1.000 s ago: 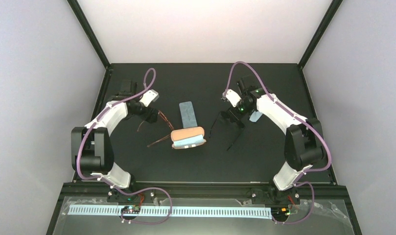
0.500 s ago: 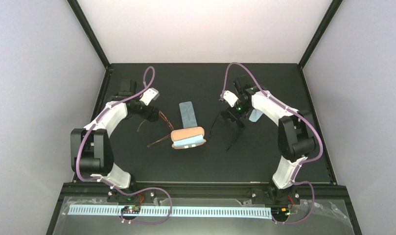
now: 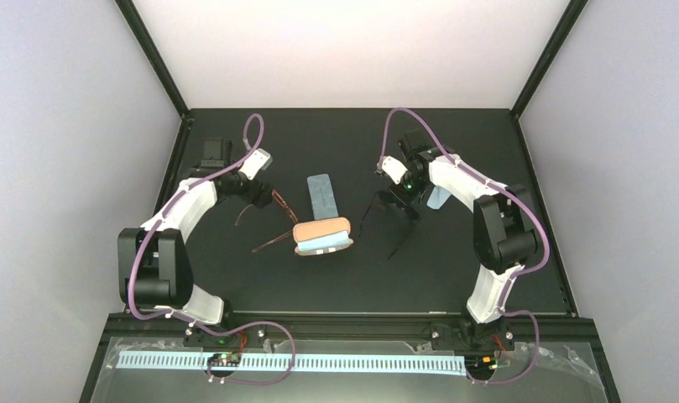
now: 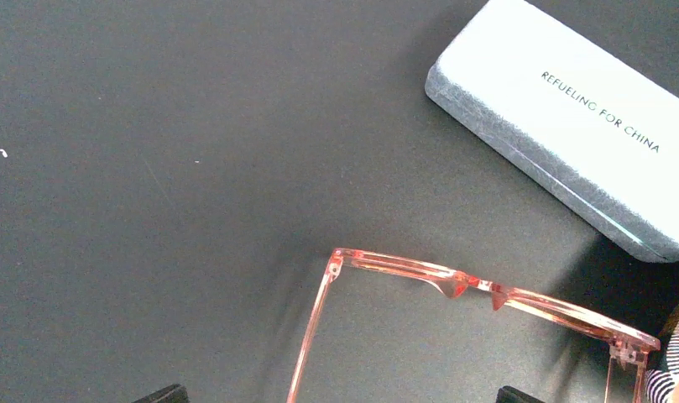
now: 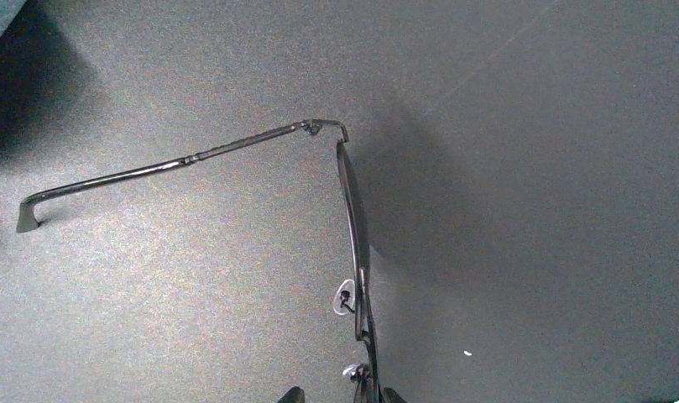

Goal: Organize the sunglasses
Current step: Pick up the sunglasses from the center of the board, then fold the sunglasses.

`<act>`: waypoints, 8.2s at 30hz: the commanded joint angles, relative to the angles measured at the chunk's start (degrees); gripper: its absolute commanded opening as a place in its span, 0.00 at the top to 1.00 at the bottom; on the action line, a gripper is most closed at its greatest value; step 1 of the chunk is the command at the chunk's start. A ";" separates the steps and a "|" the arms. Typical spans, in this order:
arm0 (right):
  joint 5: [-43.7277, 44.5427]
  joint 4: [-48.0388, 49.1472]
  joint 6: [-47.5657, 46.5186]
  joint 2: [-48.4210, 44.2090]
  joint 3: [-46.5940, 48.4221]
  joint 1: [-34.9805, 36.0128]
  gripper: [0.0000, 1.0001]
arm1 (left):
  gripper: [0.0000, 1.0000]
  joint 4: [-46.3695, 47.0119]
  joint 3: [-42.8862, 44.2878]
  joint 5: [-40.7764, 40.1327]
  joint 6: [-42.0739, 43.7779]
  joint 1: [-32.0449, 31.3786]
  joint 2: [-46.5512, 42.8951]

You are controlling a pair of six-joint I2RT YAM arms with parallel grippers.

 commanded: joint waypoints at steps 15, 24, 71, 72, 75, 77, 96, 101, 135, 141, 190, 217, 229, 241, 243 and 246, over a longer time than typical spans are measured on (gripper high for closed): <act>0.64 1.81 0.77 -1.67 -0.88 0.16 0.68 | 0.26 -3.77 3.90 -4.31 6.21 1.02 8.93; 0.60 1.95 1.45 -3.97 -2.20 0.12 0.60 | 0.53 -5.09 7.37 -4.44 7.76 0.99 14.31; -33.15 -6.30 9.10 -13.41 20.94 8.82 0.23 | 0.98 -24.90 25.77 6.58 -3.16 -10.49 -3.21; -34.48 -6.44 10.07 -12.39 21.00 8.75 0.22 | 0.98 -24.45 25.95 6.60 -3.22 -11.28 -3.17; -38.84 -5.54 13.89 -9.52 20.41 8.79 0.19 | 0.99 -22.58 25.56 6.79 -3.30 -12.92 -3.36; -42.68 -4.45 16.94 -7.73 20.02 8.79 0.19 | 0.99 -21.60 25.27 6.82 -3.58 -13.72 -3.36; -58.44 10.97 36.22 -1.55 12.42 8.82 0.27 | 0.98 -15.85 23.31 -1.80 -6.00 -18.58 -5.16; -59.59 12.52 37.41 -1.19 11.51 8.83 0.35 | 0.98 -15.16 22.51 -2.55 -6.15 -18.84 -5.88; -47.61 1.30 19.25 -6.74 12.50 4.65 0.75 | 0.17 -20.07 18.87 13.20 -0.78 -16.64 -9.24; -47.89 1.75 20.43 -7.74 12.88 4.69 0.75 | 0.17 -18.57 20.50 21.11 -3.62 -16.74 -5.41; -53.03 -13.86 1.83 -7.98 8.80 6.49 0.78 | 0.01 -12.54 11.17 8.31 31.61 -23.79 -20.23; -55.97 -32.55 -14.36 -1.95 13.35 10.08 0.80 | 0.39 -17.77 13.13 12.16 42.22 -35.00 -14.86; -55.37 -32.56 -14.55 -1.80 13.33 10.05 0.80 | 0.74 -16.92 10.19 11.21 43.55 -35.68 -16.43; -53.79 -31.50 -12.79 -1.20 13.42 10.05 0.76 | 0.85 -15.91 8.38 11.29 42.23 -35.76 -17.79; -53.75 -31.59 -12.71 -1.04 13.52 10.05 0.75 | 0.87 -15.85 8.30 11.39 42.07 -35.74 -17.91; -53.55 -31.71 -12.70 -0.90 13.53 10.05 0.73 | 0.89 -15.83 7.97 11.42 42.05 -35.79 -18.20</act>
